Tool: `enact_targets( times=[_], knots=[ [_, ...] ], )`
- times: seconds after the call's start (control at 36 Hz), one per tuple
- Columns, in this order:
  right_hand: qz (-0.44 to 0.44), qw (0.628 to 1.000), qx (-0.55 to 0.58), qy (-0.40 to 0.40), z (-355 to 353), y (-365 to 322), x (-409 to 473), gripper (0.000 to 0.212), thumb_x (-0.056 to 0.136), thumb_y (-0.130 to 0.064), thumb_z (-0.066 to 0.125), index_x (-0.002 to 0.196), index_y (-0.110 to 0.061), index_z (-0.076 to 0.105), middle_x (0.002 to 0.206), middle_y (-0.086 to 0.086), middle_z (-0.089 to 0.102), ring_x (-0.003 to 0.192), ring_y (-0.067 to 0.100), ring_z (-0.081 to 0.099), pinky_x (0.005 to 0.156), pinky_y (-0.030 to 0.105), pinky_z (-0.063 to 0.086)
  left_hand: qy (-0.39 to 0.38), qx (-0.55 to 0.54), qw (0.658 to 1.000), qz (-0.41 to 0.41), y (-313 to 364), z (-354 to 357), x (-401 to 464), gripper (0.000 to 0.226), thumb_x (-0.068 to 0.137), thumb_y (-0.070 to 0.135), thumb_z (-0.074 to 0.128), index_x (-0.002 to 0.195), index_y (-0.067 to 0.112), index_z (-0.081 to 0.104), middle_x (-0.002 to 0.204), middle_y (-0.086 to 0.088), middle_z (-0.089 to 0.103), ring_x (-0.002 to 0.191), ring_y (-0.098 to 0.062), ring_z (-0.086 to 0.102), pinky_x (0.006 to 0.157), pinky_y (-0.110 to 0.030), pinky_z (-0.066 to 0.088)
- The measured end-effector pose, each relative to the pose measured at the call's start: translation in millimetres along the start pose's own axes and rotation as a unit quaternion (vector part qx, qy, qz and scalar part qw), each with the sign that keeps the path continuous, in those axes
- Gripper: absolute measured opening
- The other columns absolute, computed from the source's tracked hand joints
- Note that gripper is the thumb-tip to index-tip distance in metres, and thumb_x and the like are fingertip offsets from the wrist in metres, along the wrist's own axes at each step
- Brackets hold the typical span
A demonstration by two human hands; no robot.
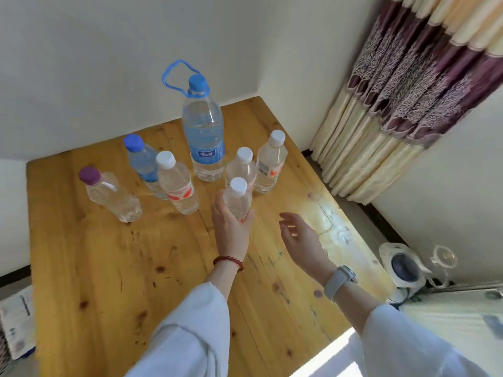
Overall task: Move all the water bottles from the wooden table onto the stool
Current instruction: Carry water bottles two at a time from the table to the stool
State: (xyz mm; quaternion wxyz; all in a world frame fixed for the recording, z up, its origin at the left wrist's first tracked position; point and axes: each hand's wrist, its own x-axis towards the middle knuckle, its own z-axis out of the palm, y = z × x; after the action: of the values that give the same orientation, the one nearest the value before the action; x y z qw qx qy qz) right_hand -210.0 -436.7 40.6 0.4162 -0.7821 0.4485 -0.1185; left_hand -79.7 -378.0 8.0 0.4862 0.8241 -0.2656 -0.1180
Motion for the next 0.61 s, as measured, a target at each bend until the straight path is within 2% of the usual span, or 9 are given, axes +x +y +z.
enact_targets(
  times=[0.08,0.14,0.22,0.31,0.39,0.5,0.61],
  knots=[
    [0.010,1.000,0.003,0.003,4.7,-3.3,16.6,0.031,0.095,-0.023,0.040,0.125,-0.018,0.046,0.115,-0.001,0.058,0.094,0.009,0.054,0.081,0.021,0.043,-0.018,-0.037,0.999,0.017,-9.9,-6.2,16.9,0.078,0.074,0.023,0.074,0.136,0.016,0.027,0.132,-0.009,0.043,0.119,-0.019,0.042,0.093,-0.031,0.042],
    [0.010,1.000,0.007,0.004,9.2,-7.7,27.3,0.033,0.094,-0.023,0.042,0.127,-0.017,0.044,0.119,0.001,0.057,0.103,0.014,0.057,0.086,0.028,0.048,-0.038,-0.055,0.998,0.021,-16.7,-19.5,21.9,0.078,0.074,0.028,0.074,0.136,0.023,0.026,0.132,-0.002,0.044,0.116,-0.010,0.042,0.092,-0.026,0.041],
    [-0.001,1.000,0.011,0.012,20.5,-16.1,45.7,0.048,0.092,-0.026,0.049,0.136,-0.017,0.034,0.130,0.004,0.049,0.112,0.017,0.052,0.092,0.035,0.049,-0.068,-0.042,0.996,0.028,-24.0,-43.3,23.3,0.079,0.072,0.035,0.074,0.134,0.029,0.025,0.130,0.005,0.045,0.112,-0.005,0.044,0.084,-0.018,0.041],
    [-0.004,0.999,0.037,0.014,35.3,-25.8,66.1,0.071,0.086,-0.031,0.059,0.143,-0.018,0.018,0.141,0.006,0.038,0.121,0.019,0.045,0.098,0.038,0.044,-0.095,0.003,0.994,0.061,-30.1,-63.9,21.2,0.079,0.070,0.036,0.075,0.133,0.029,0.026,0.129,0.006,0.047,0.111,-0.004,0.044,0.083,-0.022,0.044],
    [-0.015,0.995,0.100,0.024,51.7,-37.5,86.5,0.080,0.081,-0.026,0.067,0.142,-0.018,0.015,0.146,0.005,0.031,0.131,0.020,0.036,0.107,0.043,0.037,-0.097,0.021,0.993,0.069,-39.6,-81.2,16.5,0.080,0.069,0.035,0.076,0.133,0.026,0.029,0.126,0.007,0.048,0.112,-0.007,0.046,0.087,-0.024,0.044],
    [0.001,0.983,0.176,0.048,71.3,-44.7,105.5,0.073,0.078,-0.019,0.070,0.135,-0.013,0.025,0.138,0.008,0.039,0.126,0.023,0.040,0.108,0.045,0.034,-0.079,0.012,0.996,0.035,-53.2,-97.6,11.2,0.079,0.065,0.036,0.079,0.124,0.037,0.026,0.116,0.012,0.048,0.103,-0.011,0.053,0.079,-0.026,0.048],
    [0.012,0.980,0.187,0.060,79.7,-42.7,104.9,0.066,0.080,-0.020,0.068,0.131,-0.016,0.026,0.131,0.005,0.046,0.120,0.028,0.048,0.099,0.041,0.042,-0.078,0.025,0.997,0.008,-65.6,-108.7,9.2,0.077,0.063,0.043,0.078,0.121,0.030,0.029,0.118,0.003,0.052,0.103,-0.017,0.055,0.075,-0.024,0.048]
  ],
)
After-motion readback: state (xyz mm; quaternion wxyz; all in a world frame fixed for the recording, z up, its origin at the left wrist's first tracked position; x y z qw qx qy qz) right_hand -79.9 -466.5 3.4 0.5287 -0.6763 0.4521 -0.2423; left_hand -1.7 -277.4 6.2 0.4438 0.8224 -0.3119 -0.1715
